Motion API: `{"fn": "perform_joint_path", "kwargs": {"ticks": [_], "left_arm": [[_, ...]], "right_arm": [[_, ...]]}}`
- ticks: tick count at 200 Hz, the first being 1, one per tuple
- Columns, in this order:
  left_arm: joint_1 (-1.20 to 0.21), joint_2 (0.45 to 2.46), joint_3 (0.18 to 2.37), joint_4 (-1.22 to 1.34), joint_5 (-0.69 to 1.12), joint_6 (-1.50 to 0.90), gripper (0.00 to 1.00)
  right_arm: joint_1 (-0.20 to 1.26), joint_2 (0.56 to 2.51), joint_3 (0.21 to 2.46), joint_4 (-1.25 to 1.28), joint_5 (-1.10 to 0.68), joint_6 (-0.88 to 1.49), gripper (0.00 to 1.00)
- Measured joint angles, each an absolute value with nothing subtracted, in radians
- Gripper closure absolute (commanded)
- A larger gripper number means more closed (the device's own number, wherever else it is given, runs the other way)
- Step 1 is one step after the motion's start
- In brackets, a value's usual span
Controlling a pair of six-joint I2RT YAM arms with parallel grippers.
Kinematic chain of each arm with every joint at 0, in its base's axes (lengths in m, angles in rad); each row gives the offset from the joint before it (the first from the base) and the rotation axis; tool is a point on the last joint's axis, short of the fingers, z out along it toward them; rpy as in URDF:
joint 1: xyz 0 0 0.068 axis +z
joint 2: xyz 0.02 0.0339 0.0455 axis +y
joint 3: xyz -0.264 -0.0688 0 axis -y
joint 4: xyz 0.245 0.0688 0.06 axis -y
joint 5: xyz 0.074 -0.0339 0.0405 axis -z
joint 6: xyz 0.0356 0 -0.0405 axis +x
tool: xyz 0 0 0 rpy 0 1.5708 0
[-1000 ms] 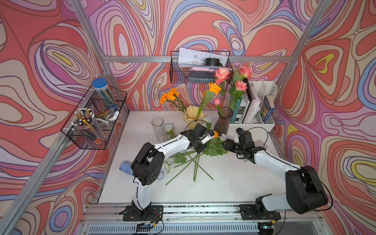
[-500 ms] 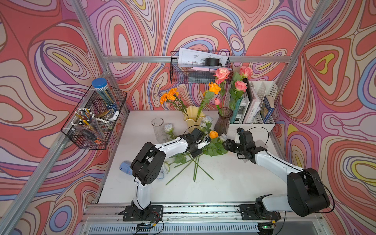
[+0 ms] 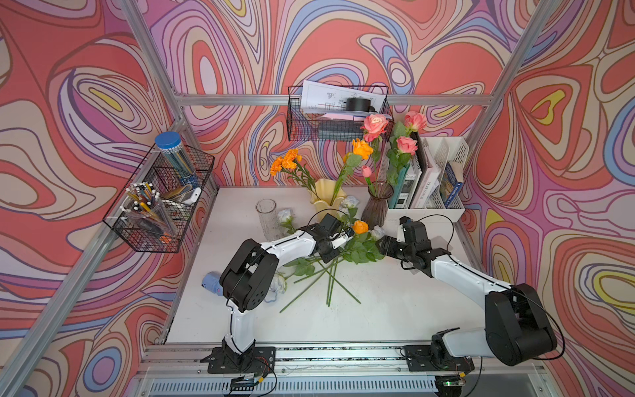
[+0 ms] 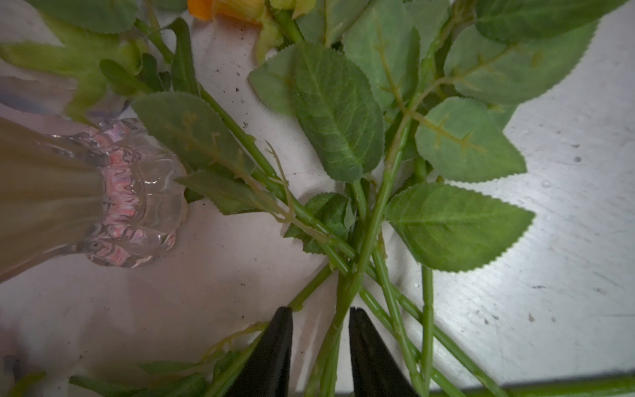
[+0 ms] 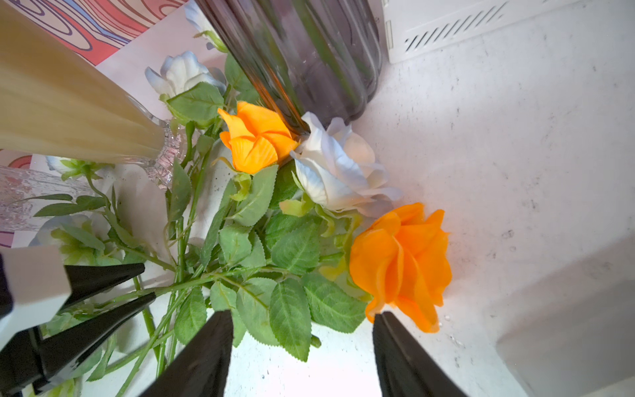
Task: Arrange the flowers in different vases according to their colors
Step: Pick up the flower at the center of the board.
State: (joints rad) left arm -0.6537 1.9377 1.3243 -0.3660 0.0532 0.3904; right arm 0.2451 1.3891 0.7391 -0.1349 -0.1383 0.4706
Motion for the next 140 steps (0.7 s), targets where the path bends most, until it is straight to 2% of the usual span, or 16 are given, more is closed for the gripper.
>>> {"fn": "perform_joint_path", "kwargs": {"ticks": [78, 140], "left_arm": [[-0.652, 1.964, 1.325, -0.363, 0.075, 0.392, 0.68], [-0.653, 2.017, 1.387, -0.376, 0.075, 0.392, 0.81]], "right_arm": [[0.244, 1.389, 0.736, -0.135, -0.138, 0.464, 0.34], [0.243, 1.389, 0.733, -0.135, -0.138, 0.464, 0.34]]}}
